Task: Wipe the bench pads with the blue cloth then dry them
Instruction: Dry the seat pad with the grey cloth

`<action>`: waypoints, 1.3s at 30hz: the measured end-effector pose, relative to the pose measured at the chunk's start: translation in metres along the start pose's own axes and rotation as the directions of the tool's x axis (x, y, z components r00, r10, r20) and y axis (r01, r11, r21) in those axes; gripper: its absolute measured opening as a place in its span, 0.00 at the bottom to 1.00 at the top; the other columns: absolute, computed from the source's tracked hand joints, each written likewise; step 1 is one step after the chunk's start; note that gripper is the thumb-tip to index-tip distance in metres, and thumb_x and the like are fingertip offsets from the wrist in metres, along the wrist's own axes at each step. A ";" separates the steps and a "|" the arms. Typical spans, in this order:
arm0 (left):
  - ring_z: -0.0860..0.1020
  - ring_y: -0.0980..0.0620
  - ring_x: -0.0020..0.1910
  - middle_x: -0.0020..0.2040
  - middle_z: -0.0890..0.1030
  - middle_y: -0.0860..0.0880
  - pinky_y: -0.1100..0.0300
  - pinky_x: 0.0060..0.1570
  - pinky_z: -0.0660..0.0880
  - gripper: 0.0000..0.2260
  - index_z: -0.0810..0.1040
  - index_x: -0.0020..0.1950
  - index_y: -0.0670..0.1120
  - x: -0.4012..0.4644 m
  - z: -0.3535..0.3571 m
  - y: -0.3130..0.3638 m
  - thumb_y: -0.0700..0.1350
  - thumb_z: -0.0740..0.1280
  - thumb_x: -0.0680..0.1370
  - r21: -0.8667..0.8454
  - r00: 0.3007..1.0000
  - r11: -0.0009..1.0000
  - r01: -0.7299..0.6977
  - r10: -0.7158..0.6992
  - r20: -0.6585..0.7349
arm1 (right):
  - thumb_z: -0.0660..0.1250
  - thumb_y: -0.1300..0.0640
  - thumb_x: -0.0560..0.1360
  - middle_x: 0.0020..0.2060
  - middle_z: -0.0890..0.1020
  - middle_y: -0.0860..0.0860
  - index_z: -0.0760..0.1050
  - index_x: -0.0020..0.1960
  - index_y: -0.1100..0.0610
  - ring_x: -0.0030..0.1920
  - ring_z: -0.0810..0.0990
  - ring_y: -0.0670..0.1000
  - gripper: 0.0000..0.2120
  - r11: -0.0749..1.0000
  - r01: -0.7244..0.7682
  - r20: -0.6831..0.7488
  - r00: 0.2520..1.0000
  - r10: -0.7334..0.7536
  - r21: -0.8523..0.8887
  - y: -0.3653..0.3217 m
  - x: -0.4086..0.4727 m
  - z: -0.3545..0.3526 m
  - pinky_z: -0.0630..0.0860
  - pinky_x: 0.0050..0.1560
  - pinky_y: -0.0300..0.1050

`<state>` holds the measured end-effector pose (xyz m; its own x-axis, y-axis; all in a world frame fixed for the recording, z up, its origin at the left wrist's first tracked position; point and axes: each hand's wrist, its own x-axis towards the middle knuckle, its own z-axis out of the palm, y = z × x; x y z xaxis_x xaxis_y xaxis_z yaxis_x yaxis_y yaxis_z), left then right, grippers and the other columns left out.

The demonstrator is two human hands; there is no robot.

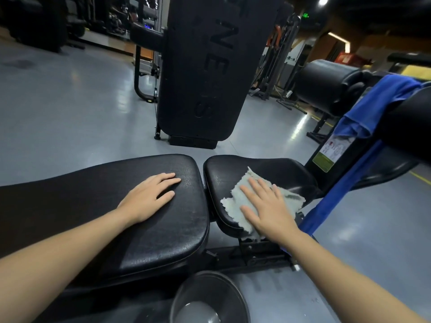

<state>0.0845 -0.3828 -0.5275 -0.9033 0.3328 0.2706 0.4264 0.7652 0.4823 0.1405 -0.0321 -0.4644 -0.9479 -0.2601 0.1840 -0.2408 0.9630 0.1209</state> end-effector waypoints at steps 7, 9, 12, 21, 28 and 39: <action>0.55 0.63 0.77 0.77 0.60 0.68 0.57 0.73 0.59 0.20 0.63 0.76 0.65 0.001 0.001 -0.004 0.59 0.55 0.83 -0.017 1.000 1.000 0.005 -0.005 -0.004 | 0.39 0.32 0.77 0.82 0.49 0.47 0.50 0.81 0.42 0.81 0.46 0.49 0.34 0.960 -0.270 0.033 0.962 0.272 -0.069 0.059 0.057 -0.014 0.43 0.79 0.58; 0.55 0.64 0.76 0.76 0.60 0.68 0.56 0.72 0.60 0.20 0.63 0.75 0.65 0.001 0.002 -0.002 0.59 0.56 0.83 -0.015 1.000 1.000 0.007 -0.007 -0.012 | 0.40 0.33 0.79 0.82 0.48 0.48 0.49 0.82 0.44 0.81 0.45 0.50 0.34 0.954 -0.286 0.093 0.951 0.294 -0.087 0.069 0.072 -0.020 0.44 0.79 0.60; 0.57 0.64 0.75 0.76 0.61 0.67 0.58 0.70 0.61 0.20 0.64 0.75 0.64 0.002 0.001 -0.001 0.58 0.56 0.83 -0.015 1.000 1.000 0.012 -0.012 -0.021 | 0.42 0.36 0.80 0.82 0.48 0.52 0.48 0.82 0.47 0.81 0.45 0.52 0.33 0.946 -0.302 0.177 0.931 0.319 -0.119 0.070 0.097 -0.024 0.44 0.78 0.62; 0.58 0.64 0.74 0.75 0.62 0.68 0.54 0.71 0.63 0.19 0.65 0.74 0.65 0.002 -0.001 -0.002 0.59 0.57 0.82 -0.043 1.000 0.999 0.009 -0.010 -0.008 | 0.42 0.40 0.82 0.82 0.46 0.53 0.47 0.82 0.50 0.81 0.44 0.53 0.31 0.991 -0.101 0.254 0.960 0.122 -0.093 -0.007 0.140 -0.006 0.43 0.78 0.60; 0.59 0.63 0.74 0.75 0.62 0.68 0.53 0.71 0.65 0.19 0.65 0.74 0.65 0.001 -0.001 -0.001 0.59 0.57 0.82 -0.043 1.000 0.999 0.015 -0.015 -0.010 | 0.43 0.43 0.84 0.81 0.42 0.49 0.42 0.82 0.49 0.80 0.39 0.48 0.29 0.993 0.108 0.248 0.964 -0.095 -0.039 -0.035 0.088 -0.013 0.38 0.79 0.53; 0.59 0.62 0.74 0.75 0.62 0.68 0.52 0.71 0.65 0.19 0.65 0.74 0.66 -0.001 -0.003 0.001 0.60 0.57 0.82 -0.040 1.000 0.999 0.024 -0.023 0.005 | 0.50 0.53 0.85 0.74 0.68 0.41 0.67 0.74 0.45 0.76 0.62 0.38 0.20 0.726 0.105 -0.100 0.994 -0.050 0.680 -0.047 0.011 -0.013 0.56 0.78 0.43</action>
<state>0.0856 -0.3840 -0.5249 -0.9132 0.3174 0.2554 0.4066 0.7499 0.5218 0.1437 -0.0812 -0.4556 -0.9090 -0.3138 0.2742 -0.4161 0.7193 -0.5562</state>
